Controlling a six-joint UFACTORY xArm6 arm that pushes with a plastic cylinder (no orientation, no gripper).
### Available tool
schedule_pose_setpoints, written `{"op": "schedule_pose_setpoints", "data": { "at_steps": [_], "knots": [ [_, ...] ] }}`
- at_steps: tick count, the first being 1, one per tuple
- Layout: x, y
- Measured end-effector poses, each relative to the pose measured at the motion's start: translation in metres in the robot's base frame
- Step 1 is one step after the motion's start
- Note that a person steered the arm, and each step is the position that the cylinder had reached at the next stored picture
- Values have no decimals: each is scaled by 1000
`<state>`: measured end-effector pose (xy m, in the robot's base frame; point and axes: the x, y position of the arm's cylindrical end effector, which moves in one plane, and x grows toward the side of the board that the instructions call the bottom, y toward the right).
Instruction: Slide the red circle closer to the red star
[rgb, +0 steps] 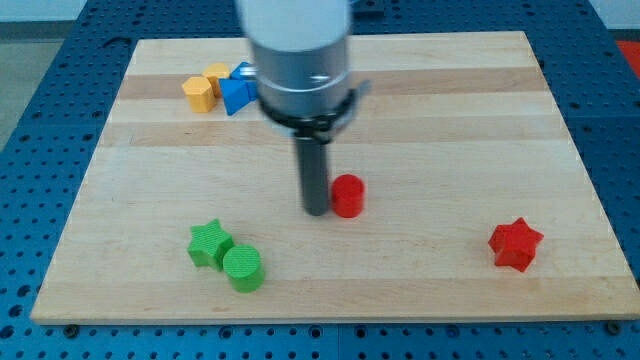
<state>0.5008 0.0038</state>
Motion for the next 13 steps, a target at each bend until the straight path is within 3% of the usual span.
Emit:
{"op": "schedule_pose_setpoints", "data": {
  "at_steps": [1, 3, 5, 7, 9, 10, 11, 12, 13],
  "knots": [
    [-1, 33],
    [-3, 7],
    [-32, 83],
    [-71, 81],
    [-27, 131],
    [-25, 124],
    [-22, 79],
    [6, 70],
    [9, 98]
  ]
}}
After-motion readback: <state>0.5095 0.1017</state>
